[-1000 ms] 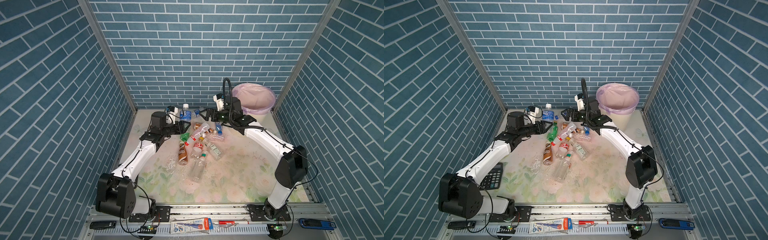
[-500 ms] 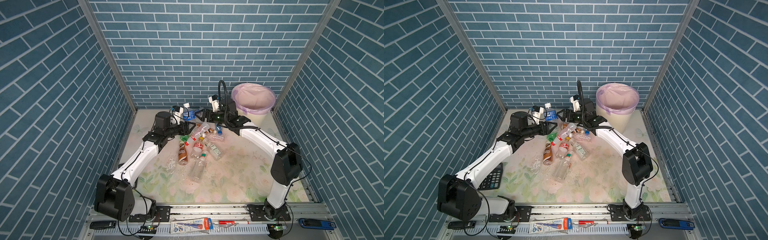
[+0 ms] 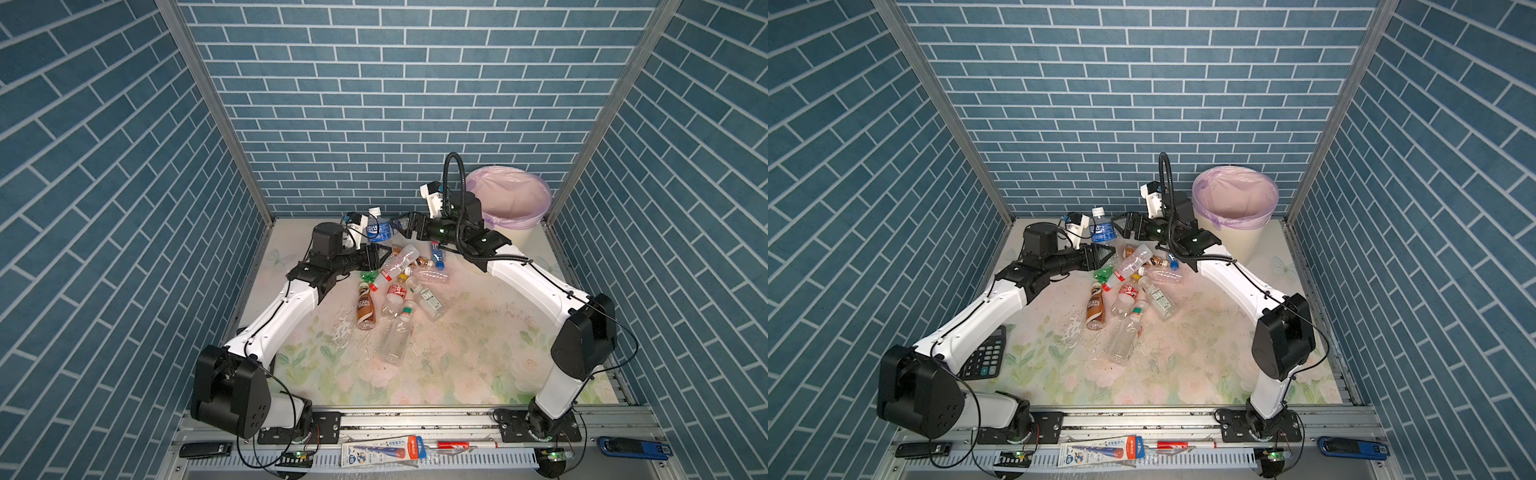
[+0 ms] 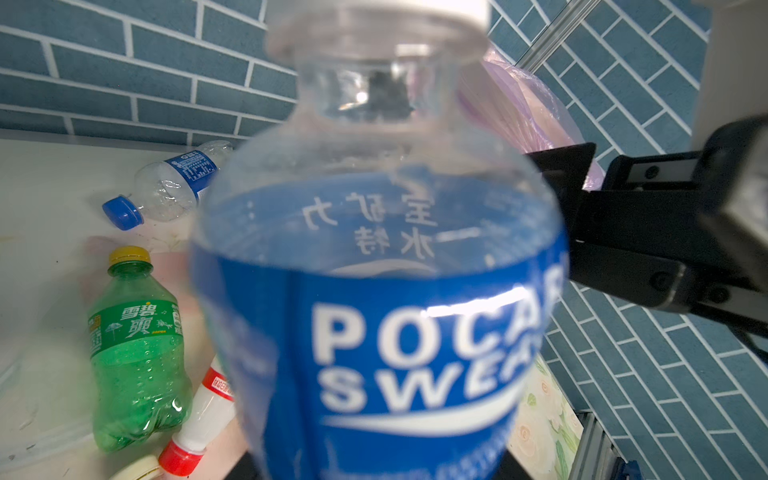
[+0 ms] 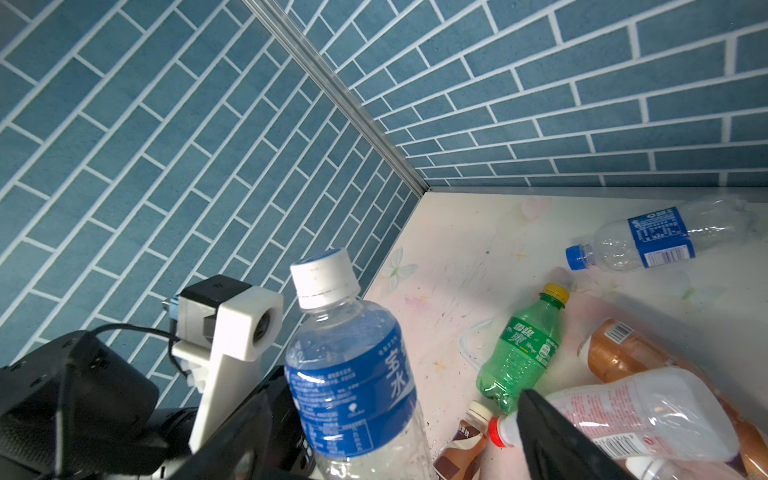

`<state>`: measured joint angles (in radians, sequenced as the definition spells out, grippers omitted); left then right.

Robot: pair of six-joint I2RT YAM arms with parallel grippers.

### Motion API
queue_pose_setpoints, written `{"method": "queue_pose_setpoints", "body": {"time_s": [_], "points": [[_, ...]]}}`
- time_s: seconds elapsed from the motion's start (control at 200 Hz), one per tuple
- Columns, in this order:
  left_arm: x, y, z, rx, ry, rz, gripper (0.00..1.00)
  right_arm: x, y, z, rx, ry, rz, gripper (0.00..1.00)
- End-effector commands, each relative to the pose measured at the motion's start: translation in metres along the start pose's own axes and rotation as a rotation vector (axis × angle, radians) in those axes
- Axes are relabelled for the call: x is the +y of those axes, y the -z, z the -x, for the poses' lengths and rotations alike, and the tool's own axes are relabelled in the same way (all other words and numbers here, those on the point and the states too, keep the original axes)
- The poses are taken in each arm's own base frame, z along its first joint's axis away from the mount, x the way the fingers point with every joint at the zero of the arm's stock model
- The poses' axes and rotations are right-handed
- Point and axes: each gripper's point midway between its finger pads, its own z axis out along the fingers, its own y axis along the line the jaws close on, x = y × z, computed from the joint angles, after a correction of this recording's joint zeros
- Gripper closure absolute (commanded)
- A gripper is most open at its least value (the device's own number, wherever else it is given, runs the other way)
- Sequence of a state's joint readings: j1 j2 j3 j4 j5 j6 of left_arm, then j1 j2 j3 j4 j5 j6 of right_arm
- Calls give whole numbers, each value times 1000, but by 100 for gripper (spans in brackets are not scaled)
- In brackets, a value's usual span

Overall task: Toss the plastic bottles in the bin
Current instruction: 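Lift the Pocari Sweat bottle toward the right gripper while the right gripper reaches for it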

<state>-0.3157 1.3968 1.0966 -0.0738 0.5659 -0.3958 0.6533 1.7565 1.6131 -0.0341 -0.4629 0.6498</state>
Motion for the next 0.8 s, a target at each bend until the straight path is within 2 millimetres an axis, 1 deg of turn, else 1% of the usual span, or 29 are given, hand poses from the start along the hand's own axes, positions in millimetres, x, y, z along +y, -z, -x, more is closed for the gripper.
{"method": "queue_pose_setpoints", "body": {"time_s": [0.0, 0.125, 0.23, 0.39, 0.54, 0.635, 0.795], "points": [[-10, -1, 8, -5, -16, -34, 38, 25, -4, 2, 5, 41, 72, 8], [-11, -1, 8, -3, -16, -41, 38, 26, -14, -6, 39, 65, 71, 9], [-13, -1, 8, -1, -18, -50, 38, 27, -20, -9, 48, 78, 79, 12], [-14, -1, 8, -2, -18, -55, 38, 21, -30, -11, 64, 70, 72, 22], [-14, -3, 7, 2, -15, -58, 38, 17, -40, -16, 84, 61, 75, 25], [-16, -2, 8, -1, -16, -61, 38, 10, -46, -22, 99, 52, 69, 28], [-15, -2, 7, 4, -13, -59, 38, 4, -53, -28, 114, 41, 68, 30]]}}
